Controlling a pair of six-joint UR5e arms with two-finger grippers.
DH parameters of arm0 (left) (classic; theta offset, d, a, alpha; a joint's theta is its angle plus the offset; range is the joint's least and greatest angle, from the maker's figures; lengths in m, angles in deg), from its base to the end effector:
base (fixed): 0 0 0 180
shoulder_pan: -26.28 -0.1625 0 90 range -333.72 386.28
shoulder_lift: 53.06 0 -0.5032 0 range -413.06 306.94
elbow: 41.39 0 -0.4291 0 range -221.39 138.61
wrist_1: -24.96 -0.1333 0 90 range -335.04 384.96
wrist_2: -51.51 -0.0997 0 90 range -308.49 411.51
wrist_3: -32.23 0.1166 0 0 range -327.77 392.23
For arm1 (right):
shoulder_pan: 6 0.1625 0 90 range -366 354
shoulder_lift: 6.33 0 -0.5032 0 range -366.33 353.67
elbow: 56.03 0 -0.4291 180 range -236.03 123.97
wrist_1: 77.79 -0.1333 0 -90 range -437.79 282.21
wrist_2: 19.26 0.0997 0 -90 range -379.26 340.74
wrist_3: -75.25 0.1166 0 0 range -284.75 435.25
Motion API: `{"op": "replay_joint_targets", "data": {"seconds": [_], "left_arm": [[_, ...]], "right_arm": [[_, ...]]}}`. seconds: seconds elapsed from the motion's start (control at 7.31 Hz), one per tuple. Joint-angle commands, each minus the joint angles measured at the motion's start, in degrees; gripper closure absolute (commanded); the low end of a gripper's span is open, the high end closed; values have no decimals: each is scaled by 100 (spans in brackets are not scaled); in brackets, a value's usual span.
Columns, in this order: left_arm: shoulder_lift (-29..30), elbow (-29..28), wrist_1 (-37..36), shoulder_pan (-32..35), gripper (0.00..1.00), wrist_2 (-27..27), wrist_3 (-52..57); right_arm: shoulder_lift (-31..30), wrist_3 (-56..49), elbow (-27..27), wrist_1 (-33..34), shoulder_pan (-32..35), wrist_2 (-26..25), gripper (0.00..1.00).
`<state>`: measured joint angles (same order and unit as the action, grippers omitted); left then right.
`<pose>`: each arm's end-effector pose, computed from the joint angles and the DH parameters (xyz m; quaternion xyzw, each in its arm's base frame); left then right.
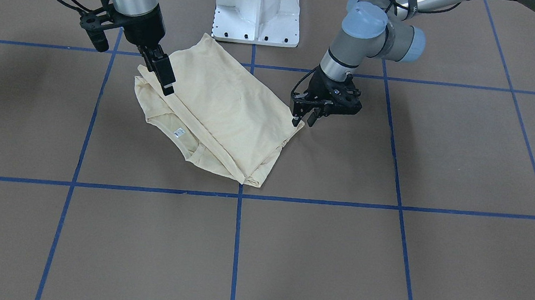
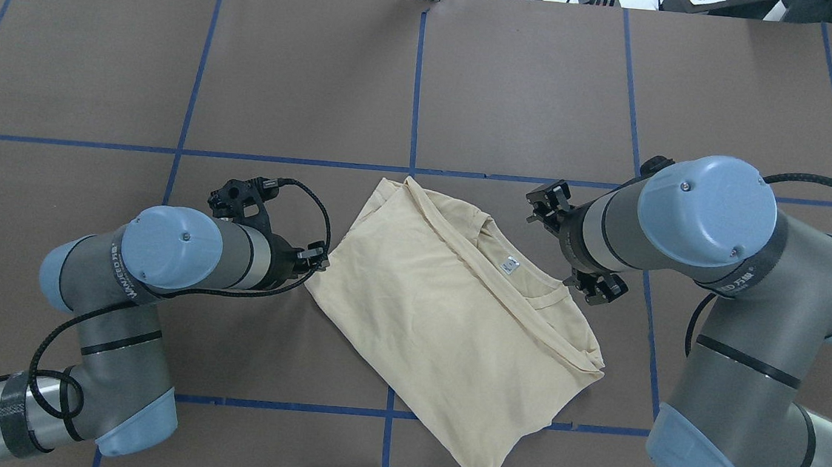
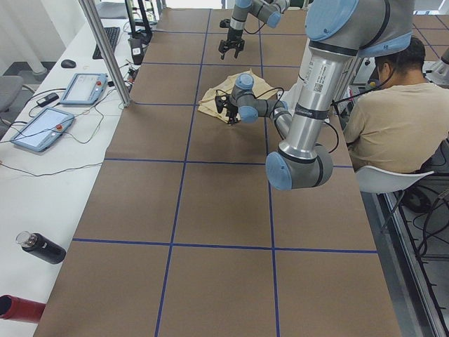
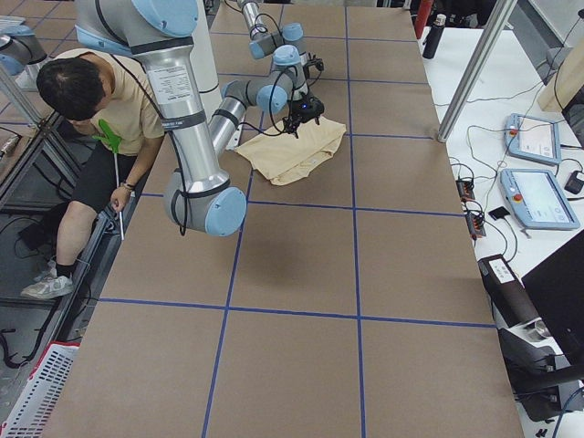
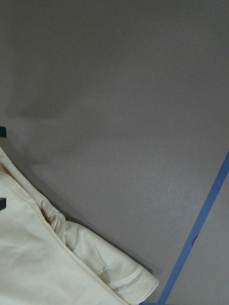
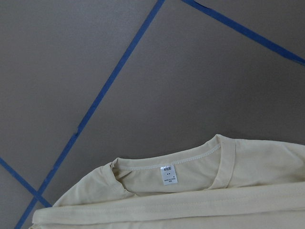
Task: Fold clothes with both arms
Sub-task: 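Lower both grippers to opposite sides of the rotated shirt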
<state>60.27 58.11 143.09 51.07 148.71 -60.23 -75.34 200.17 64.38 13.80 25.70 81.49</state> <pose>0.5942 -0.4052 0.3609 0.0449 0.5071 -0.1717 0.8434 -0.4517 -0.4101 0.2947 -0.0967 -0.4167 0.4629 0.7763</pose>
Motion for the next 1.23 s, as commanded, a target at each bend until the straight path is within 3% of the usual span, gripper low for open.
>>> {"op": "replay_joint_targets", "data": {"seconds": [0.0, 1.09], "left_arm": [[23, -53, -1, -18, 51, 1, 0], [41, -159, -1, -27, 56, 10, -9]], "right_arm": [[2, -29, -61, 0, 3, -3, 0], [11, -55, -158, -1, -6, -3, 0]]}}
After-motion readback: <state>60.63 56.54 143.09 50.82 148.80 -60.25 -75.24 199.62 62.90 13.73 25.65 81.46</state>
